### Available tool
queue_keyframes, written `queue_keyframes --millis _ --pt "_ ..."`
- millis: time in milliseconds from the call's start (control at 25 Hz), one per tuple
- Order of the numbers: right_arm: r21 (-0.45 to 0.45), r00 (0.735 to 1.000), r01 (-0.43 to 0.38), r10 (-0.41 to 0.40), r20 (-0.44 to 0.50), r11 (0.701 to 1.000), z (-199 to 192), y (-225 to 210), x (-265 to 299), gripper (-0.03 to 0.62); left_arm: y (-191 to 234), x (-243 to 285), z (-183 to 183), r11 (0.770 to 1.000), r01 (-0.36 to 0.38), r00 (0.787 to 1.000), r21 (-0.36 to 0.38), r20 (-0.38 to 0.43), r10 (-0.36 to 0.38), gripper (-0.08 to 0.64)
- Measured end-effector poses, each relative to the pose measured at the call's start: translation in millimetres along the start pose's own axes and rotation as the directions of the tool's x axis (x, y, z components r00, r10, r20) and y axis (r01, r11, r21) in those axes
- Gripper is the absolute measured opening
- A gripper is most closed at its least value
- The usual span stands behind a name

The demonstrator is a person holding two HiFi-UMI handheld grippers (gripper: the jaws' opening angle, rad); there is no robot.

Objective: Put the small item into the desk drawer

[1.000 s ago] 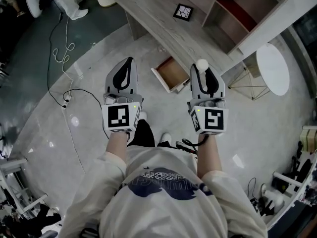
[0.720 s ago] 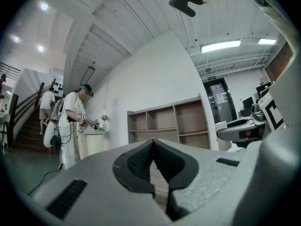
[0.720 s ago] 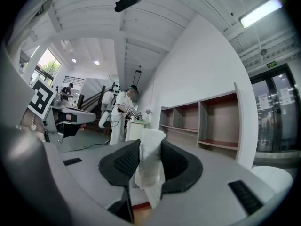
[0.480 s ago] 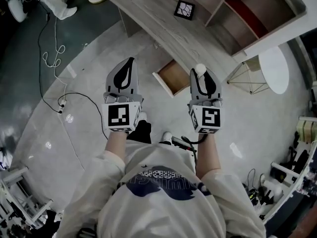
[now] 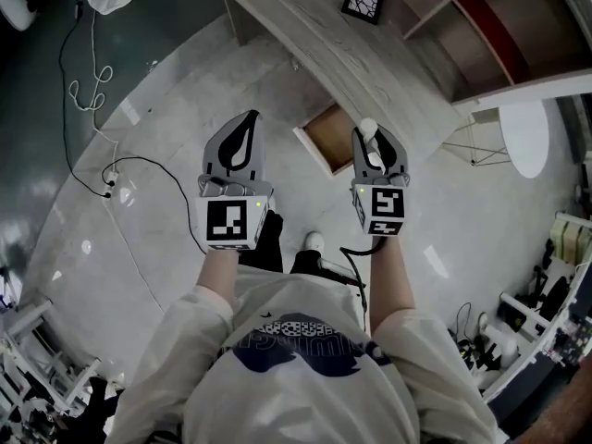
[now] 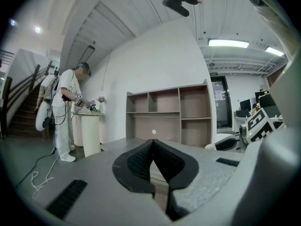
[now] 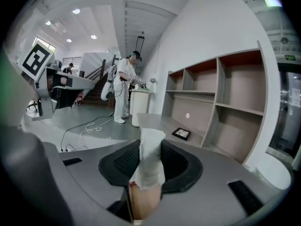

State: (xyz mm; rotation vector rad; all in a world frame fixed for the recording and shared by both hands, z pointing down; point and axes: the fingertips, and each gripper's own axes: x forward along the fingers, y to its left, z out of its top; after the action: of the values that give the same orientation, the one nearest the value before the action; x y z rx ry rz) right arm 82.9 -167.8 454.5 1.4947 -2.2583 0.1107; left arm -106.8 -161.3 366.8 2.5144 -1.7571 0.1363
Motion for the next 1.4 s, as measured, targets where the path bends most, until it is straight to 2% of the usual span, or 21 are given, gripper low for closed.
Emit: queue_keyframes --millis 280,640,1000,1400 --pt "-0.031 0.986 -0.084 0.079 -0.146 0.996 -63 22 50 0.123 13 12 -29 1.0 -0.004 0.999 -0.023 -0.033 0.003 0.009" --pt "-0.042 0.935 -0.16 0.137 -0.328 0.986 -155 41 94 0.123 26 23 -70 0.998 -0.02 0.996 -0.06 -0.086 0.015 0.009" --pt "-0.078 0.86 -0.239 0.173 -0.481 0.968 -227 59 130 0.123 38 33 -102 0.997 -0.023 0.992 -0.069 -0.129 0.014 0.009" --pt "-0.101 0.761 -0.309 0.182 -0.622 0.946 -291 69 154 0.123 46 45 -115 0.998 -0.023 0.991 -0.061 -0.133 0.014 0.009"
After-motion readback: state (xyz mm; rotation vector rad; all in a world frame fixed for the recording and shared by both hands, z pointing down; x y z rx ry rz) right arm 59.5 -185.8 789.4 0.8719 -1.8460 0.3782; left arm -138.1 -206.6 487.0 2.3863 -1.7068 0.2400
